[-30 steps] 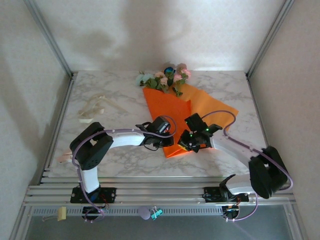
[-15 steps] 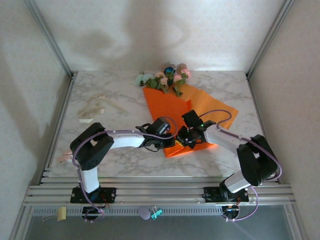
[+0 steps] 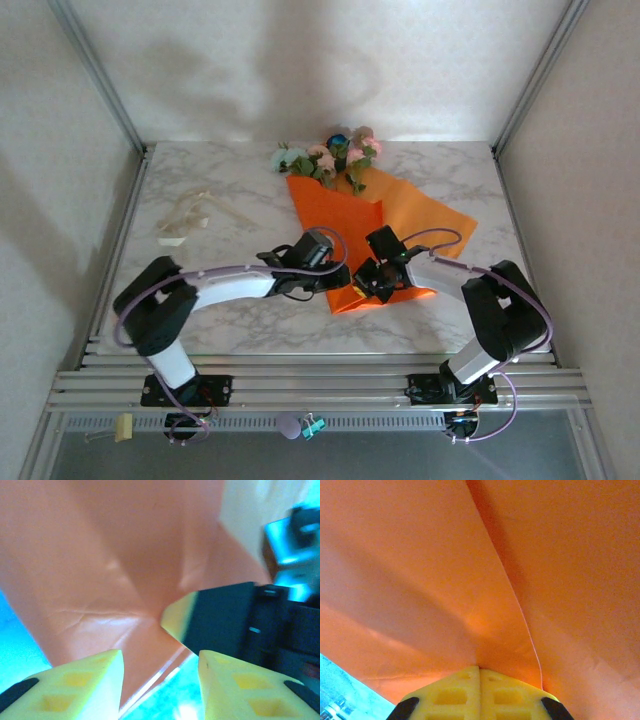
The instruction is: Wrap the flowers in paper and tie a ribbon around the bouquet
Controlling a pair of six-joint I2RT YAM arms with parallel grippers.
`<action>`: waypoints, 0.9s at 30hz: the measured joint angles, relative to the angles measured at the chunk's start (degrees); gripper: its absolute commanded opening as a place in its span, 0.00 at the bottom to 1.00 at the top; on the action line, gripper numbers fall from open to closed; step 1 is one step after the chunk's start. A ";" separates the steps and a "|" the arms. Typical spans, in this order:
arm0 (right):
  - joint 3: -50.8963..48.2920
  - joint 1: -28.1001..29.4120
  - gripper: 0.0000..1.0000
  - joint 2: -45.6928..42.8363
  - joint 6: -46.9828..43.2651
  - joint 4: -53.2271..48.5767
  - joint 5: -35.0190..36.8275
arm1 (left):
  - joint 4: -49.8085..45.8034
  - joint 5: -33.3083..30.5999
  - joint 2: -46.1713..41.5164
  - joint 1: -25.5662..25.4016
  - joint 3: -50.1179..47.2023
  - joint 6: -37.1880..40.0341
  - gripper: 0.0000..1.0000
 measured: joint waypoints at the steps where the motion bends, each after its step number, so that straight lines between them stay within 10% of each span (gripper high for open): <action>1: -0.15 -0.13 0.00 0.00 -0.02 0.11 -0.07 | 0.13 -0.42 -2.01 0.26 -1.27 -0.42 0.45; 27: -4.37 -3.50 0.00 0.15 -1.55 6.93 -6.99 | 24.17 0.35 -0.20 2.47 -19.32 -7.54 0.42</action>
